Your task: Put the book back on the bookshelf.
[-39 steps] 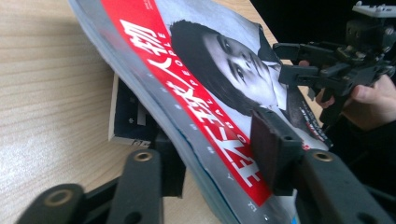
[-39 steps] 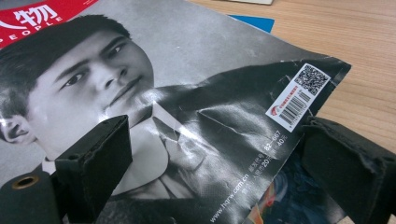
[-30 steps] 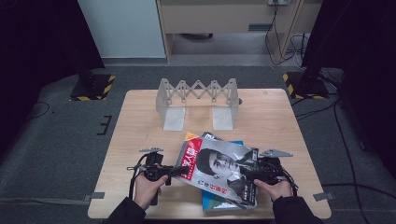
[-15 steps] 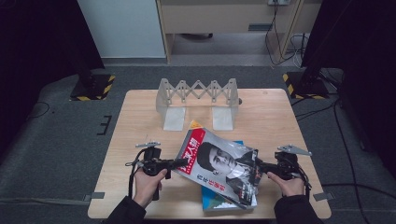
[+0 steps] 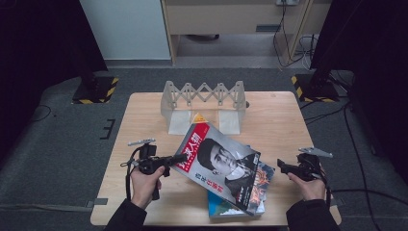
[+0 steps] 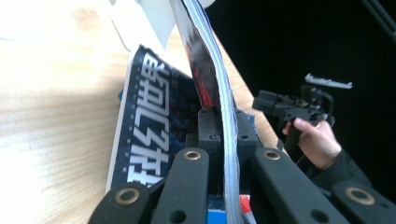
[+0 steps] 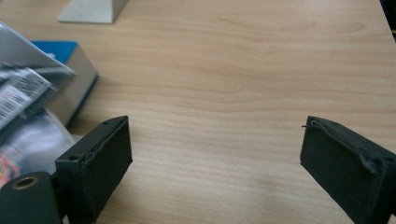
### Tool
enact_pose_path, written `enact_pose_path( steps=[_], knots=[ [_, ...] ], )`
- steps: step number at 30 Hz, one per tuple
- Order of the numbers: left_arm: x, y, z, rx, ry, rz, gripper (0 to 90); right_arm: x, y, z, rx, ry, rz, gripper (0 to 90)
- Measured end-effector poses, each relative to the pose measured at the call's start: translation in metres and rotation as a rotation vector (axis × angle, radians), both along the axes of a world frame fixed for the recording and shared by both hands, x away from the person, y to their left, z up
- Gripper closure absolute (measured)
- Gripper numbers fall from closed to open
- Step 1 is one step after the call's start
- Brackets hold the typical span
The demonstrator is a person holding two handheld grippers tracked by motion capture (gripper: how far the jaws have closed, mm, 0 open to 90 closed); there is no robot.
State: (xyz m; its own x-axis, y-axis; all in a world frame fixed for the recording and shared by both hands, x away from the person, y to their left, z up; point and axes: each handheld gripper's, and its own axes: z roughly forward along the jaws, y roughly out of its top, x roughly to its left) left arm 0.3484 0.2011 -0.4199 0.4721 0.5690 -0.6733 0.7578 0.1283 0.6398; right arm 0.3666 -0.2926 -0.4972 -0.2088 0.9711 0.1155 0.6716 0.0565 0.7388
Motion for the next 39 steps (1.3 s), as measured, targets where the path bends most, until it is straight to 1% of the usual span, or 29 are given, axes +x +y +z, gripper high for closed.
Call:
enact_pose_path(
  steps=[2, 3, 4, 5, 6, 7, 9, 11, 13, 14, 15, 16, 17, 18, 20, 21, 24, 25, 27, 28, 30, 32, 35, 38, 39],
  knots=[
    [0.000, 0.001, 0.003, -0.003, -0.003, 0.002, 86.0, 0.000, -0.002, -0.002, -0.023, 0.018, -0.005, 9.2],
    [0.001, 0.002, 0.005, -0.004, -0.012, 0.003, 86.0, 0.000, -0.002, -0.002, -0.023, 0.018, -0.005, 9.2],
    [0.001, 0.003, 0.008, -0.005, -0.016, 0.006, 86.0, 0.001, -0.003, -0.004, -0.042, 0.028, -0.003, 8.8],
    [0.002, 0.005, 0.012, -0.010, -0.031, 0.011, 86.0, 0.001, -0.004, -0.005, -0.052, 0.029, -0.006, 8.8],
    [0.002, 0.007, 0.014, -0.014, -0.035, 0.014, 86.0, 0.001, -0.005, -0.006, -0.065, 0.032, -0.003, 8.7],
    [0.002, 0.007, 0.014, -0.014, -0.035, 0.014, 86.0, 0.001, -0.005, -0.006, -0.065, 0.032, -0.003, 8.7],
    [0.002, 0.009, 0.019, -0.024, -0.045, 0.022, 86.0, 0.002, -0.006, -0.008, -0.082, 0.042, 0.003, 8.8],
    [0.003, 0.013, 0.026, -0.039, -0.062, 0.030, 86.0, 0.003, -0.008, -0.009, -0.115, 0.039, 0.009, 8.9],
    [0.003, 0.017, 0.033, -0.058, -0.085, 0.036, 86.0, 0.003, -0.009, -0.010, -0.118, 0.041, 0.009, 8.9],
    [0.003, 0.019, 0.037, -0.069, -0.094, 0.041, 85.9, 0.003, -0.010, -0.011, -0.125, 0.049, 0.014, 8.9],
    [0.003, 0.023, 0.044, -0.102, -0.109, 0.046, 85.9, 0.003, -0.011, -0.013, -0.131, 0.054, 0.017, 8.9],
    [0.003, 0.023, 0.044, -0.102, -0.109, 0.046, 85.9, 0.003, -0.011, -0.013, -0.131, 0.054, 0.017, 8.9],
    [0.003, 0.024, 0.048, -0.101, -0.119, 0.052, 85.9, 0.003, -0.011, -0.014, -0.138, 0.062, 0.024, 8.9],
    [0.003, 0.025, 0.053, -0.092, -0.137, 0.062, 85.9, 0.003, -0.010, -0.016, -0.146, 0.077, 0.033, 8.9],
    [0.003, 0.026, 0.055, -0.084, -0.143, 0.071, 85.9, 0.003, -0.010, -0.017, -0.151, 0.081, 0.039, 8.9],
    [0.003, 0.027, 0.056, -0.090, -0.144, 0.074, 85.9, 0.004, -0.010, -0.018, -0.157, 0.090, 0.047, 8.9],
    [0.005, 0.029, 0.059, -0.104, -0.150, 0.080, 85.8, 0.004, -0.009, -0.022, -0.156, 0.114, 0.061, 8.3],
    [0.005, 0.029, 0.061, -0.106, -0.156, 0.082, 85.7, 0.005, -0.008, -0.024, -0.166, 0.134, 0.079, 6.9],
    [0.006, 0.029, 0.064, -0.108, -0.164, 0.088, 85.7, 0.005, -0.007, -0.025, -0.170, 0.137, 0.087, 6.9],
    [0.007, 0.029, 0.066, -0.105, -0.166, 0.091, 85.7, 0.006, -0.007, -0.026, -0.168, 0.148, 0.100, 6.8],
    [0.009, 0.029, 0.069, -0.107, -0.166, 0.098, 85.7, 0.006, -0.006, -0.029, -0.170, 0.158, 0.106, 6.5],
    [0.011, 0.032, 0.072, -0.126, -0.170, 0.116, 85.5, 0.005, -0.007, -0.030, -0.160, 0.154, 0.107, 5.8],
    [0.013, 0.034, 0.075, -0.131, -0.173, 0.125, 85.5, 0.005, -0.008, -0.031, -0.154, 0.148, 0.105, 5.2],
    [0.016, 0.040, 0.081, -0.139, -0.184, 0.146, 85.4, 0.003, -0.009, -0.033, -0.144, 0.124, 0.104, 3.7],
    [0.016, 0.040, 0.081, -0.139, -0.184, 0.146, 85.5, 0.003, -0.009, -0.034, -0.142, 0.120, 0.107, 3.3]
  ],
)
